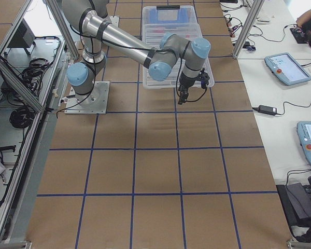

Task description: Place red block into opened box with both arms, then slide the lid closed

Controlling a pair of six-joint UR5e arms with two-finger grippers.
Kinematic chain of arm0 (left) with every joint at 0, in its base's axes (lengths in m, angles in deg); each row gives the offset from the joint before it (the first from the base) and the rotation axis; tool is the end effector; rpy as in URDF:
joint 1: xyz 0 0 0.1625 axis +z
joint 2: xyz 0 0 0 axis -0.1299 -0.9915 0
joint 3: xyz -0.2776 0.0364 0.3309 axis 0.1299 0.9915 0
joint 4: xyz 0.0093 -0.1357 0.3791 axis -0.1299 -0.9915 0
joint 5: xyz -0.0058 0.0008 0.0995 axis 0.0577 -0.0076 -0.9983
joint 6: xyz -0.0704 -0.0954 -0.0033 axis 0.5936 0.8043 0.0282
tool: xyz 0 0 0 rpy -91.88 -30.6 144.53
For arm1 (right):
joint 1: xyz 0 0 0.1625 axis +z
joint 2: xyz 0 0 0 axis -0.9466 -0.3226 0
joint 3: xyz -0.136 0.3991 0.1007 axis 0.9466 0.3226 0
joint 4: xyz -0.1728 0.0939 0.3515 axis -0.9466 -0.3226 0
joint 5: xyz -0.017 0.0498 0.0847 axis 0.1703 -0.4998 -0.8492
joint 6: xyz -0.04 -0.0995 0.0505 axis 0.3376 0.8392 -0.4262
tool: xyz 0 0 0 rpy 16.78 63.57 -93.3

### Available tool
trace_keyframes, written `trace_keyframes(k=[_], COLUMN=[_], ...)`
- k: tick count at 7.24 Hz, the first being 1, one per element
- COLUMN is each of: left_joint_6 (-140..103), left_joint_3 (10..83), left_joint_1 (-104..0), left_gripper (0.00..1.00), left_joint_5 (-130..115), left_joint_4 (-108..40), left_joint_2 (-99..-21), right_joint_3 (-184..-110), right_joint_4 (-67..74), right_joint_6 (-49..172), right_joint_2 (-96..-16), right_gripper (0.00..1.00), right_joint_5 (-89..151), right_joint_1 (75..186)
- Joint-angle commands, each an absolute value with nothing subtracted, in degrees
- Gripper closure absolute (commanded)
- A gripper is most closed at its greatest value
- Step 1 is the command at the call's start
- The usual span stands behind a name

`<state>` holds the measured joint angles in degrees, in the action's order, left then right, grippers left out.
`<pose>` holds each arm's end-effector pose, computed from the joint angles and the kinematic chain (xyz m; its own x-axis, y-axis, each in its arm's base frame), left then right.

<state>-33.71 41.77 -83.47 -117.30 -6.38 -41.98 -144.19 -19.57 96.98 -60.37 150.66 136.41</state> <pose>-0.1449 -0.4969 0.4976 -0.9993 0.0210 0.0295 0.0193 0.9982 -0.0560 -0.1317 -0.5698 0.3452 -0.9930 0.0891 0.0774 0.0993 0.9852 0.1394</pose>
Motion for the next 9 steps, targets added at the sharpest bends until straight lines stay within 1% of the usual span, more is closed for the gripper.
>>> trace_keyframes(k=[1,9], left_joint_6=[-33.9,-33.9], left_joint_3=[42.0,41.4], left_joint_1=[-83.4,-83.2], left_gripper=[0.0,0.0], left_joint_5=[-117.3,-117.8], left_joint_4=[-6.3,-6.8], left_joint_2=[-41.5,-41.9], right_joint_3=[-144.6,-144.6], right_joint_4=[-20.0,-19.4], right_joint_6=[96.9,96.2], right_joint_2=[-60.6,-61.0], right_gripper=[0.0,0.0], right_joint_5=[150.0,149.8], right_joint_1=[136.7,140.0])
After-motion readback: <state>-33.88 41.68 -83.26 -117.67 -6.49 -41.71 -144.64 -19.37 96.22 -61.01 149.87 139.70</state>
